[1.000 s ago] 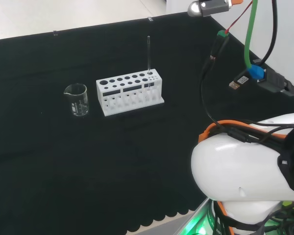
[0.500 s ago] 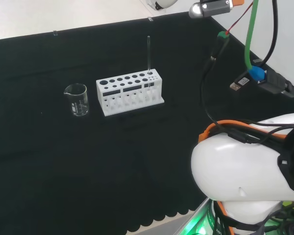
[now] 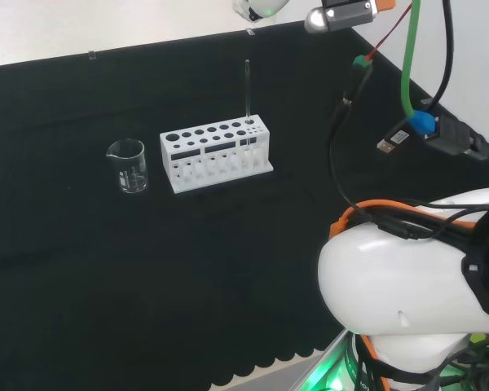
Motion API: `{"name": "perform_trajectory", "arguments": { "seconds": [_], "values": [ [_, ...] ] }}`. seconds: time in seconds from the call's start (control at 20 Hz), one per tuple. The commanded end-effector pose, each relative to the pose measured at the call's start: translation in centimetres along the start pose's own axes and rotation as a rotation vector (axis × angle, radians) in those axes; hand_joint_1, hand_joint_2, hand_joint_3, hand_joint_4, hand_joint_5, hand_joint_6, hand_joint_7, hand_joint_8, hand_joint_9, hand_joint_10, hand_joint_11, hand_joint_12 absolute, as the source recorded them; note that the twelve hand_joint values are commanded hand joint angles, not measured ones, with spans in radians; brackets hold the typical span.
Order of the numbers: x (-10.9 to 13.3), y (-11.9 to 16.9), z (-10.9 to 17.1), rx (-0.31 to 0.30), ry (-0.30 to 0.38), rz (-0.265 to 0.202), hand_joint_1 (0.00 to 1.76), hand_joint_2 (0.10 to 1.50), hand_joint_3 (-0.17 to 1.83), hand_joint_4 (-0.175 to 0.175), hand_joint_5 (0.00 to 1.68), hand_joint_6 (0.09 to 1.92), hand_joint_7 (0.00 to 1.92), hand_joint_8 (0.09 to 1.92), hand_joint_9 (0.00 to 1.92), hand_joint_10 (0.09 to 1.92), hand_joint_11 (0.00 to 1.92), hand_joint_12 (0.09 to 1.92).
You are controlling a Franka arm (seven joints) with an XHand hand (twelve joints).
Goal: Take the glass rod from the white test tube rack.
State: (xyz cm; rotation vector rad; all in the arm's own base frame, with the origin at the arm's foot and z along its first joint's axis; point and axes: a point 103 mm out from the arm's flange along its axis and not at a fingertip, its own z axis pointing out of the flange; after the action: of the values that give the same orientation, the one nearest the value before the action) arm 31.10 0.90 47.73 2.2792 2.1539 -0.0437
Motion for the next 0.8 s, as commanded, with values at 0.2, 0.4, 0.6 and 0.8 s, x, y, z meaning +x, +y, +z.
{"name": "perform_trajectory", "arguments": {
  "seconds": [0.2,0.4,0.6,0.8],
  "values": [
    [-2.1,1.5,1.3,-0.038,0.035,-0.036,0.69,0.76,0.58,-0.153,0.35,0.73,0.46,0.87,0.63,0.77,0.51,1.3],
    [-1.6,3.6,2.4,-0.066,0.042,-0.088,0.73,0.73,0.59,-0.161,0.51,0.88,0.67,0.83,0.8,0.72,0.66,1.26],
    [-1.7,5.8,4.0,-0.035,0.038,-0.112,0.75,0.68,0.61,-0.168,0.6,0.95,0.81,0.8,0.93,0.68,0.77,1.23],
    [-2.3,8.0,4.9,-0.019,0.07,-0.145,0.76,0.67,0.62,-0.171,0.63,0.97,0.87,0.78,1.0,0.65,0.82,1.22]
  ]
}}
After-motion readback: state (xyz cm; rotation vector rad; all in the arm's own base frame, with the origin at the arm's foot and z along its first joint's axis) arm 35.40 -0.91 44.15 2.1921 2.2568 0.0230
